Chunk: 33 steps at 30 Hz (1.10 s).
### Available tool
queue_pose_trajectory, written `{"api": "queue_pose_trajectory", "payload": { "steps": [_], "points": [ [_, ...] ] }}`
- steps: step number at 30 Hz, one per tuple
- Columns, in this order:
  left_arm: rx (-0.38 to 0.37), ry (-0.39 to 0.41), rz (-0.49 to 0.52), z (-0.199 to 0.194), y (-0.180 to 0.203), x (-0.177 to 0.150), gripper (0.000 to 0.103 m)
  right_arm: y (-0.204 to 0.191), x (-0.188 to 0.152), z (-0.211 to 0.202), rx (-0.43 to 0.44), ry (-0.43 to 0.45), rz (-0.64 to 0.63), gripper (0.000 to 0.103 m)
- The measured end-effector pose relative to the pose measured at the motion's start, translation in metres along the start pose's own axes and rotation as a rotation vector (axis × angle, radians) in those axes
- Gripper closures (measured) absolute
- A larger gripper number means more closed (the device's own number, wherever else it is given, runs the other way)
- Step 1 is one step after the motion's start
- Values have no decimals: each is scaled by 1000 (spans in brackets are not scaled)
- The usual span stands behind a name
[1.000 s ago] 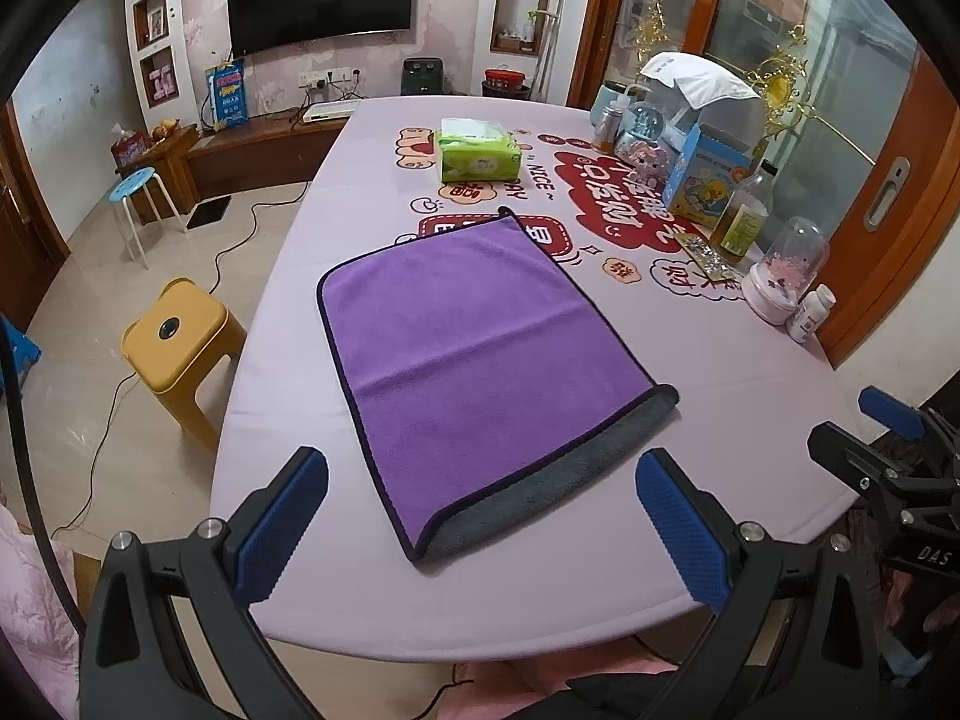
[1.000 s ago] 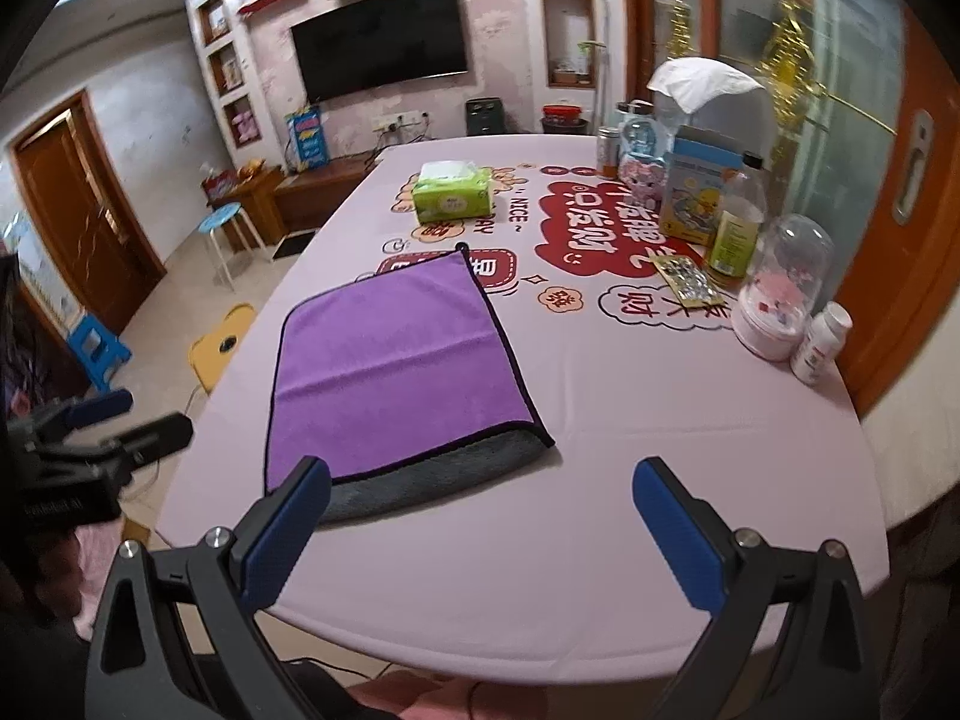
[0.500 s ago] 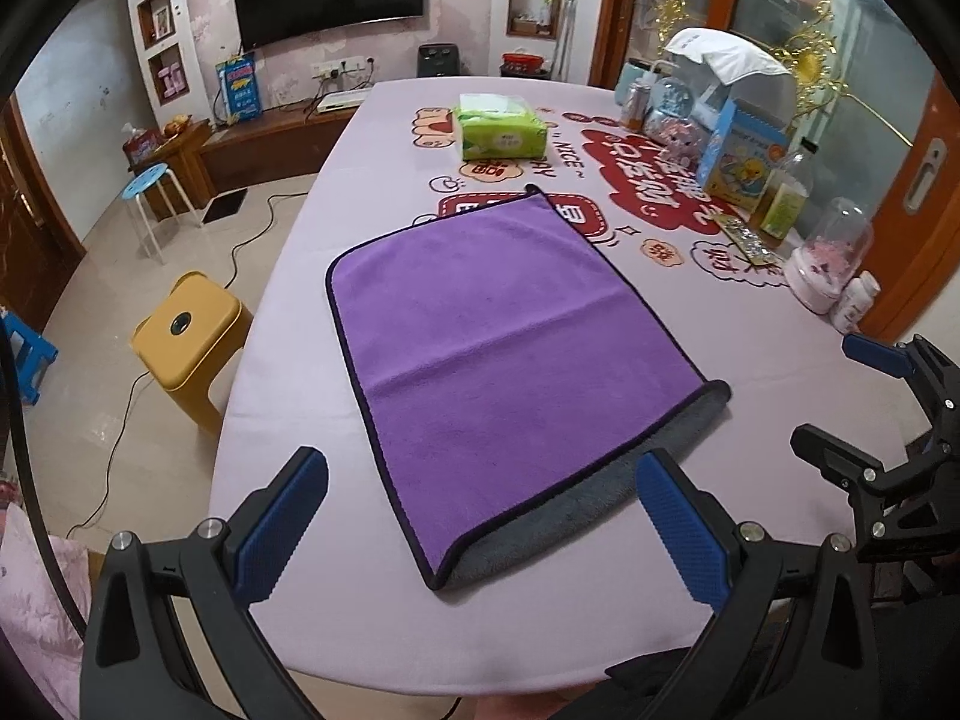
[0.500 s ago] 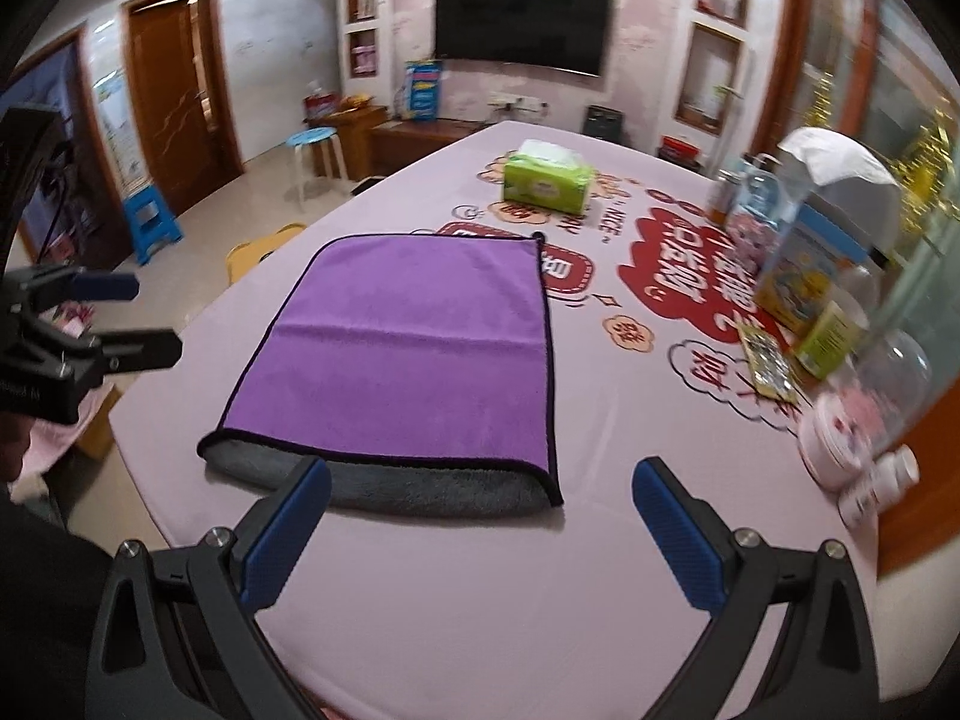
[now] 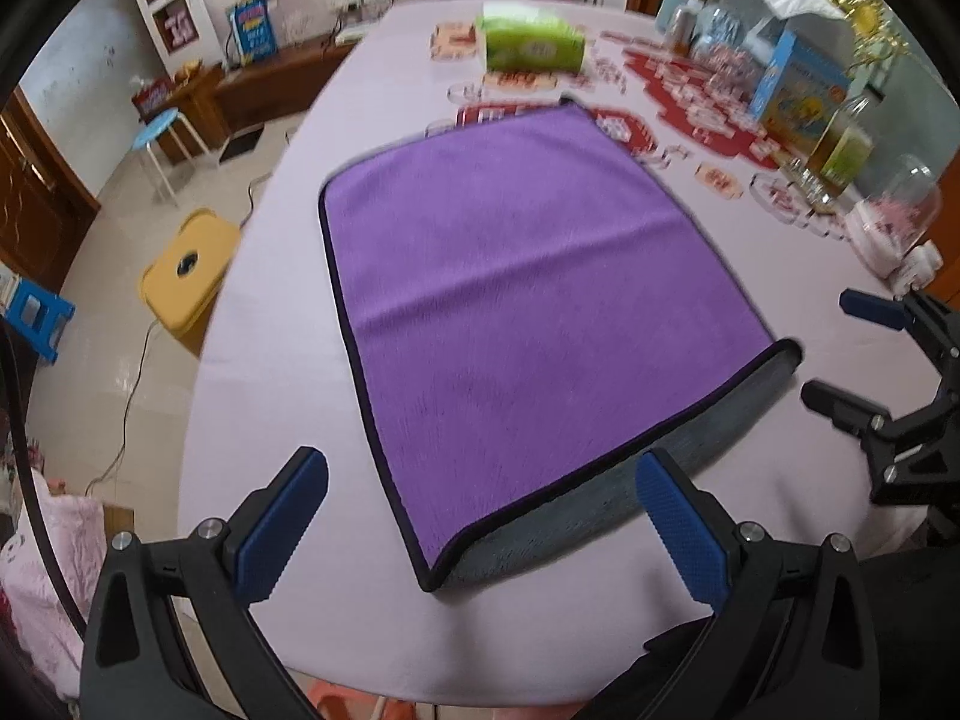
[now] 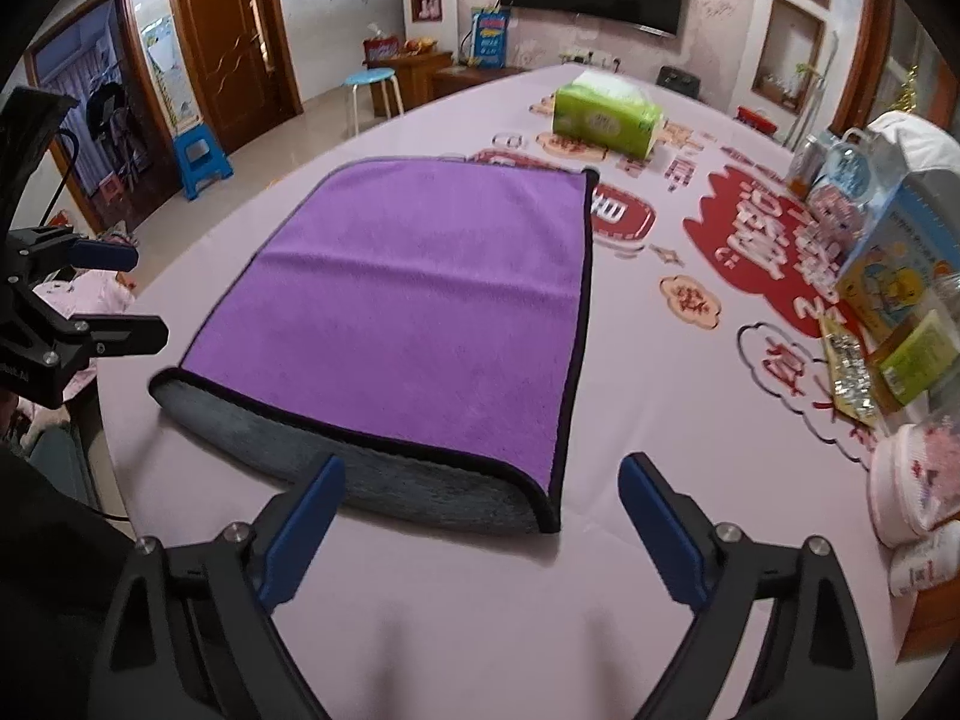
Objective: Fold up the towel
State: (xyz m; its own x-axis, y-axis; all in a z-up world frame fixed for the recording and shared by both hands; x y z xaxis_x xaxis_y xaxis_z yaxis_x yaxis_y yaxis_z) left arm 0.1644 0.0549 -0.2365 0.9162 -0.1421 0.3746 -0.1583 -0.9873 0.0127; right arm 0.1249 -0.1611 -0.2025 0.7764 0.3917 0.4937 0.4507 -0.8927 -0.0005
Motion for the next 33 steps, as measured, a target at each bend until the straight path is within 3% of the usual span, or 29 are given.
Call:
{"api": "queue_pose_trajectory", "payload": {
  "steps": [13,19,23,28,33],
  "points": [
    [-7,-159,-59,55,-8,-22,4,9,-18,42,66,-109,2,32],
    [-43,-200,-61,61,0,-32,13,9,-20,46,75,-131,4,48],
    [-67,-213,-64,62,4,-37,34,9,-19,45,69,-129,3,54],
    [-80,-237,-78,62,3,-43,57,11,-20,44,52,-130,12,73],
    [-88,-240,-104,62,-2,-45,90,15,-20,42,35,-126,27,85]
  ]
}}
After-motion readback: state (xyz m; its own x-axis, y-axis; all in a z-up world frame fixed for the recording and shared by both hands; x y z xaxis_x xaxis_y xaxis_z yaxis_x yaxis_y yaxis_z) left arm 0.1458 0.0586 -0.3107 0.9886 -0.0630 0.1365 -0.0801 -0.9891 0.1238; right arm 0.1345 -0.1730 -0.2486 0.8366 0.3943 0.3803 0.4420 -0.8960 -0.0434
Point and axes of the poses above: each gripper's, at about its wrist camera, not at the fingertips, and z roughly the way its jaws point, y to its right, x to its top, the point moved 7 cm from there along z, roughly the way its jaws point, and after that the axes turned 1 degree about -x, right-handed, at the moved point
